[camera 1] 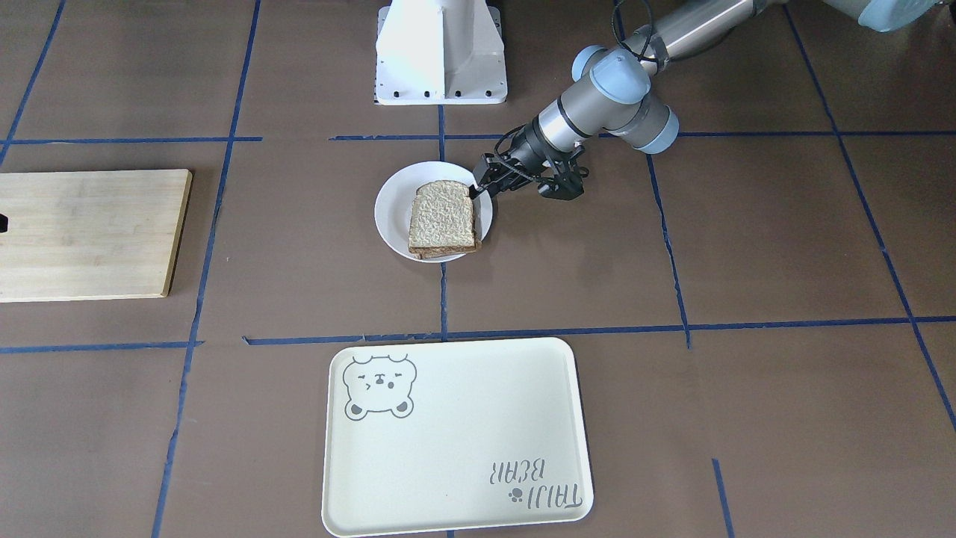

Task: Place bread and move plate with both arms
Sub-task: 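Move the left gripper to the plate rim and grasp the white plate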

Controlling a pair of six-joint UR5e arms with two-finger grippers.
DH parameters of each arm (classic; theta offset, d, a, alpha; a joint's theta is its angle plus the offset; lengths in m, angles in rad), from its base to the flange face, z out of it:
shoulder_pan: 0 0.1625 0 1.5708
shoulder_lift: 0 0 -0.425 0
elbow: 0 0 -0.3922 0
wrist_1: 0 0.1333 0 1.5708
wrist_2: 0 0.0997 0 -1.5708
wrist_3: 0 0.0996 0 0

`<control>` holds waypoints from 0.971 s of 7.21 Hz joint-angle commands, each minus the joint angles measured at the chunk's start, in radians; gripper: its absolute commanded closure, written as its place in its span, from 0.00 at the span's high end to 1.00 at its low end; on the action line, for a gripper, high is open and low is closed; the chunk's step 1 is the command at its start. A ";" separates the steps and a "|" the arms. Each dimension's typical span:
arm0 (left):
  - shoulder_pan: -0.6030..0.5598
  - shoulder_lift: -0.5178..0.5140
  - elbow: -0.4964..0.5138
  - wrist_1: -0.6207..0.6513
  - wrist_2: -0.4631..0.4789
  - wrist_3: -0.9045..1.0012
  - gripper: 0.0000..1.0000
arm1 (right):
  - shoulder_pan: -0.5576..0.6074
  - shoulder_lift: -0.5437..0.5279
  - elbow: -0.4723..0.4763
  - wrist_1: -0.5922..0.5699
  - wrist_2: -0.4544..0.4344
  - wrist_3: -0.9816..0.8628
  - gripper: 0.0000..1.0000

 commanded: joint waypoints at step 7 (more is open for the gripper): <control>0.002 -0.019 0.009 -0.001 -0.005 -0.003 0.06 | 0.012 -0.001 -0.001 0.000 0.001 -0.001 1.00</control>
